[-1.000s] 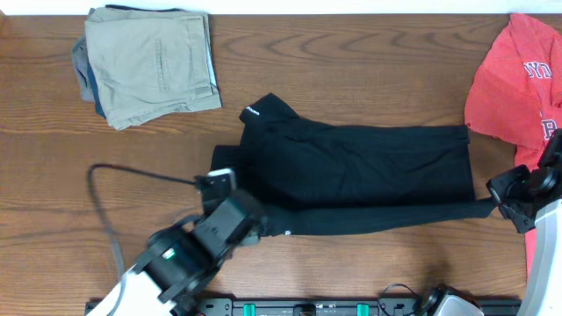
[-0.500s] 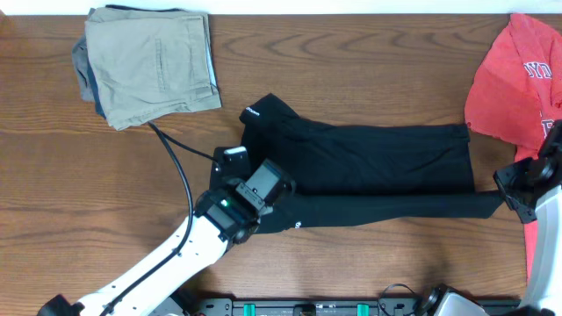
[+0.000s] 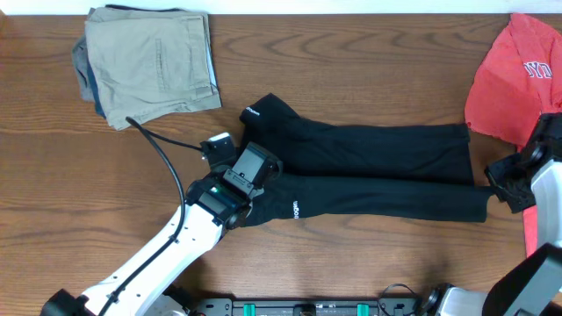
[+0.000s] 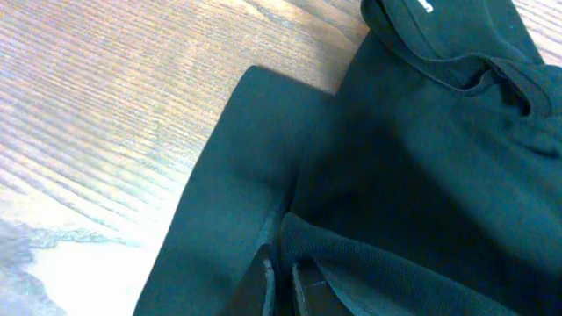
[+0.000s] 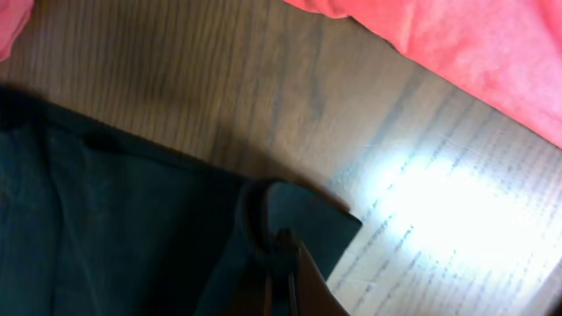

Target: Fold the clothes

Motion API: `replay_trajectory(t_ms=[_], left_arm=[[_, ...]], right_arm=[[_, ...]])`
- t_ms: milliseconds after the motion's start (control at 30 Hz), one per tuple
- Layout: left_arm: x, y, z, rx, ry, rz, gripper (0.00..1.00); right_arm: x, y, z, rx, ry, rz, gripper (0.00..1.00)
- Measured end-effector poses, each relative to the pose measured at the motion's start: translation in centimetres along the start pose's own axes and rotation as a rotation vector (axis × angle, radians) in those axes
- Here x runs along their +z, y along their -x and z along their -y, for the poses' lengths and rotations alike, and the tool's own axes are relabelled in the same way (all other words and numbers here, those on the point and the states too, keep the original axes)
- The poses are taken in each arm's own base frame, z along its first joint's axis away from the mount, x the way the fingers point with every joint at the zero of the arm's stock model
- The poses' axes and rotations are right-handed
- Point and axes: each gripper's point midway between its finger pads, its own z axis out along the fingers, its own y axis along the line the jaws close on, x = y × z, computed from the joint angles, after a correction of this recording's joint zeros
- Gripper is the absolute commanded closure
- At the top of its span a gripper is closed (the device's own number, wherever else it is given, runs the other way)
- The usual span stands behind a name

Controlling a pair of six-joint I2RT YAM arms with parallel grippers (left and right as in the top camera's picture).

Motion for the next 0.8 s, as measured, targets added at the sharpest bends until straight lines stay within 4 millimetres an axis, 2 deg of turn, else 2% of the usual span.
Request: replay_trajectory(t_ms=[133, 200, 233, 267, 367, 467, 567, 633, 800], left_arm=[[0.9, -0.1, 0.5, 0.001, 0.003, -0.002, 0.91], [1.5, -0.1, 0.9, 0.006, 0.001, 0.001, 0.76], [1.8, -0.1, 1.1, 0.008, 0.001, 0.003, 0.64], [2.1, -0.1, 1.3, 0.010, 0.001, 0.005, 0.51], [3.2, -0.2, 1.6, 0.024, 0.010, 0.005, 0.43], [3.7, -0.4, 1.2, 0.085, 0.029, -0.007, 0.32], [3.4, -0.4, 0.6, 0.150, 0.043, -0.025, 0.25], [2.7, 0.4, 0.7, 0.166, 0.028, -0.028, 0.25], [-0.2, 4.5, 4.2, 0.153, -0.161, -0.002, 0.25]], right_arm=[[0.9, -0.3, -1.2, -0.026, 0.005, -0.004, 0.98], [1.2, -0.4, -2.0, -0.044, 0.018, 0.004, 0.93], [1.3, -0.5, -2.5, -0.050, 0.025, 0.009, 0.89], [1.3, -0.5, -2.8, -0.052, 0.031, 0.013, 0.76], [1.4, -0.4, -3.7, -0.073, 0.050, 0.031, 0.29], [1.3, -0.3, -4.2, -0.111, 0.067, 0.040, 0.02], [0.9, -0.5, -4.1, -0.169, 0.062, 0.020, 0.01], [-0.1, -0.3, -4.3, -0.203, 0.061, 0.010, 0.01], [-3.9, 0.7, -7.5, -0.328, 0.195, 0.004, 0.03]])
